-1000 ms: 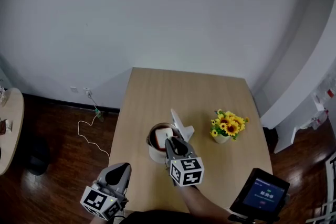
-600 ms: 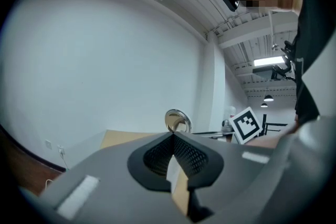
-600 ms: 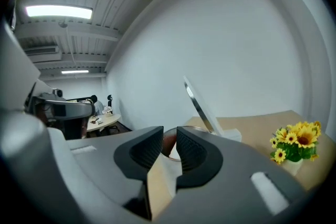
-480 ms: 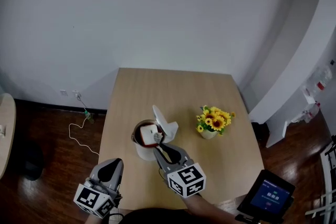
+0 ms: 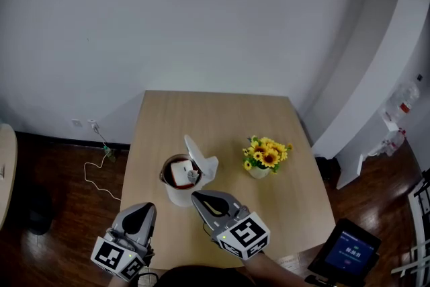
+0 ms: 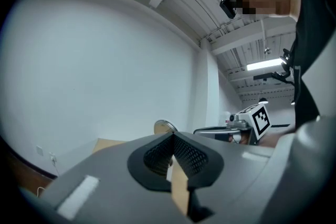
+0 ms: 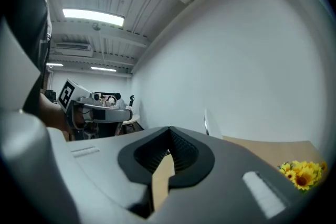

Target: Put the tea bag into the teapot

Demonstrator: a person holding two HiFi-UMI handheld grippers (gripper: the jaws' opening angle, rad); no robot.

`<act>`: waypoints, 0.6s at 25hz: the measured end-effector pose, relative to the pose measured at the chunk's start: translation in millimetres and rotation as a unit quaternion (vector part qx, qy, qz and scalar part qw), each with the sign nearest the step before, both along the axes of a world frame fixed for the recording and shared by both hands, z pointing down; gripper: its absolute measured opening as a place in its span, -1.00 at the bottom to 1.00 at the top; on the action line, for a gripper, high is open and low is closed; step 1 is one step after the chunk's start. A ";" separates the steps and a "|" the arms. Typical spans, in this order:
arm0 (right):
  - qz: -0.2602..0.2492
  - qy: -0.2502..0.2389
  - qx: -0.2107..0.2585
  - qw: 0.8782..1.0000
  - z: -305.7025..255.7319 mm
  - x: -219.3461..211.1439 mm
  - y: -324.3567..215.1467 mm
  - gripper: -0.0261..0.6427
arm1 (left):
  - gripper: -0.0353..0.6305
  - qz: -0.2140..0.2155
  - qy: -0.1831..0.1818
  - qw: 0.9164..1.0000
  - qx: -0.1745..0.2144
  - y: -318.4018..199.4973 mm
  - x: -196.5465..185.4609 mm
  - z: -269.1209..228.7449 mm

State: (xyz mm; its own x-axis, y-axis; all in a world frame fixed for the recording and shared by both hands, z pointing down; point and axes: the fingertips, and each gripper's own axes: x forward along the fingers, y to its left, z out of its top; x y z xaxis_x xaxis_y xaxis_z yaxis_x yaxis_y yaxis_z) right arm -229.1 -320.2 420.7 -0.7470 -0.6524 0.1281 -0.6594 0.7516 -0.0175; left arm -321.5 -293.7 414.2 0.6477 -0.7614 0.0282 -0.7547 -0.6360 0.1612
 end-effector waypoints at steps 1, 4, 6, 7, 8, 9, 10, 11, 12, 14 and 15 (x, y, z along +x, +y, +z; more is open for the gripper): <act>-0.003 -0.001 0.001 1.000 -1.4 0.4 -0.1 -0.92 | -0.88 0.000 -0.002 1.000 0.001 0.2 0.6 -0.8; -0.008 0.000 0.000 1.000 -1.9 0.6 -1.6 -0.92 | -0.88 -0.004 -0.007 1.000 0.001 -0.6 0.3 -1.6; -0.010 0.002 -0.003 1.000 -0.7 0.2 -3.4 -0.92 | -0.88 -0.008 -0.008 1.000 0.001 -1.7 -0.9 -1.5; -0.010 0.004 -0.002 1.000 0.1 0.3 -4.0 -0.92 | -0.88 -0.009 -0.009 1.000 0.000 -1.8 -0.9 -1.0; -0.010 0.007 -0.001 1.000 0.8 0.5 -4.2 -0.92 | -0.88 -0.010 -0.010 1.000 0.000 -1.7 -0.5 -0.3; -0.011 0.010 0.001 1.000 1.0 0.5 -4.1 -0.92 | -0.88 -0.011 -0.010 1.000 -0.002 -1.4 0.0 0.6; -0.011 0.011 0.003 1.000 0.9 0.4 -3.9 -0.92 | -0.88 -0.011 -0.009 1.000 -0.005 -1.0 0.3 1.5; -0.011 0.010 0.003 1.000 0.7 0.3 -3.8 -0.92 | -0.88 -0.012 -0.009 1.000 -0.006 -0.8 0.3 2.0; -0.011 0.009 0.002 1.000 0.7 0.5 -4.1 -0.92 | -0.88 -0.013 -0.009 1.000 -0.006 -0.8 0.2 1.6; -0.010 0.008 0.000 1.000 1.2 1.3 -5.0 -0.92 | -0.88 -0.013 -0.010 1.000 -0.002 -1.5 0.1 0.1; -0.009 0.008 0.000 1.000 1.5 1.5 -5.3 -0.92 | -0.88 -0.013 -0.011 1.000 0.000 -1.8 0.2 -0.5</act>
